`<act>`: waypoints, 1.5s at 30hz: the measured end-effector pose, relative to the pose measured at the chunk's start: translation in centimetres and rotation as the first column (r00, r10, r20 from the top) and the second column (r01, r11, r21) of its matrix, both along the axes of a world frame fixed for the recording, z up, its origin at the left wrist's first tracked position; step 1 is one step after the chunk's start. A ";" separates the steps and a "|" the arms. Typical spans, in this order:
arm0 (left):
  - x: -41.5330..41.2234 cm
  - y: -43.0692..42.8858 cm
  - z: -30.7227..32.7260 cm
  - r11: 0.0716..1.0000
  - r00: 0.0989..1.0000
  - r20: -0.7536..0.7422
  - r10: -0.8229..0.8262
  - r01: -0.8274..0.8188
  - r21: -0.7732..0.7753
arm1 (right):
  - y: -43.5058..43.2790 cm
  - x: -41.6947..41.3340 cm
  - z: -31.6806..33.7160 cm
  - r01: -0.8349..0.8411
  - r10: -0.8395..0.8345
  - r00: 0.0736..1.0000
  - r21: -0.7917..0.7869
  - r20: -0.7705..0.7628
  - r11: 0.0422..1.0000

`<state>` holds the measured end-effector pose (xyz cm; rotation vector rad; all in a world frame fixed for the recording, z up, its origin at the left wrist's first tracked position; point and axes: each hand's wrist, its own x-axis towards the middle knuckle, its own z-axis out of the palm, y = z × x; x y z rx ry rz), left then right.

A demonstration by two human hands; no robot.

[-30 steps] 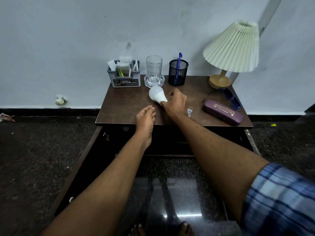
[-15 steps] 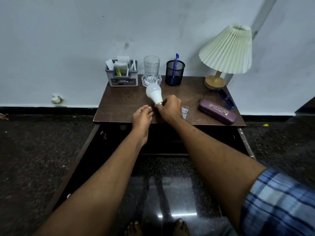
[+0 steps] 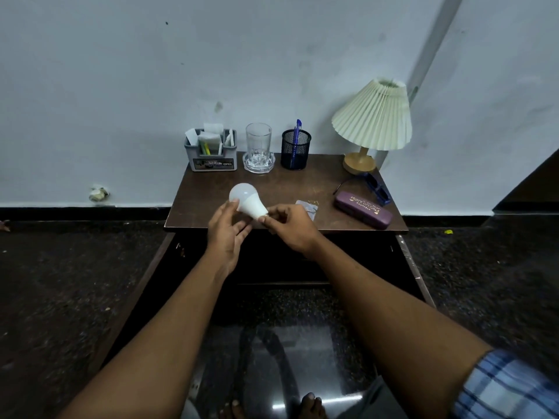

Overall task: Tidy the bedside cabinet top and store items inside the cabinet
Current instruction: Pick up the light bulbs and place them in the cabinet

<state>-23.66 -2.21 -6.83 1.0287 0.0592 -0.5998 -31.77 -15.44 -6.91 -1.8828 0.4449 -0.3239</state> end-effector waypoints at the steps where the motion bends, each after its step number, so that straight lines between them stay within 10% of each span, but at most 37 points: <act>1: -0.2 0.4 0.2 1.000 1.000 0.016 -0.004 0.004 0.003 | 0.3 -0.5 0.2 -0.025 0.025 1.000 0.038 -0.002 0.999; 18: -1.1 2.2 -1.2 0.952 0.969 -0.039 -0.242 0.245 0.183 | 1.3 -4.8 -1.7 0.060 -0.019 0.993 0.372 -0.113 0.926; 45: 1.6 -0.6 -11.1 0.933 0.958 -0.271 -0.088 0.175 0.314 | 0.3 2.3 -15.1 0.336 -0.307 0.894 0.037 -0.326 0.941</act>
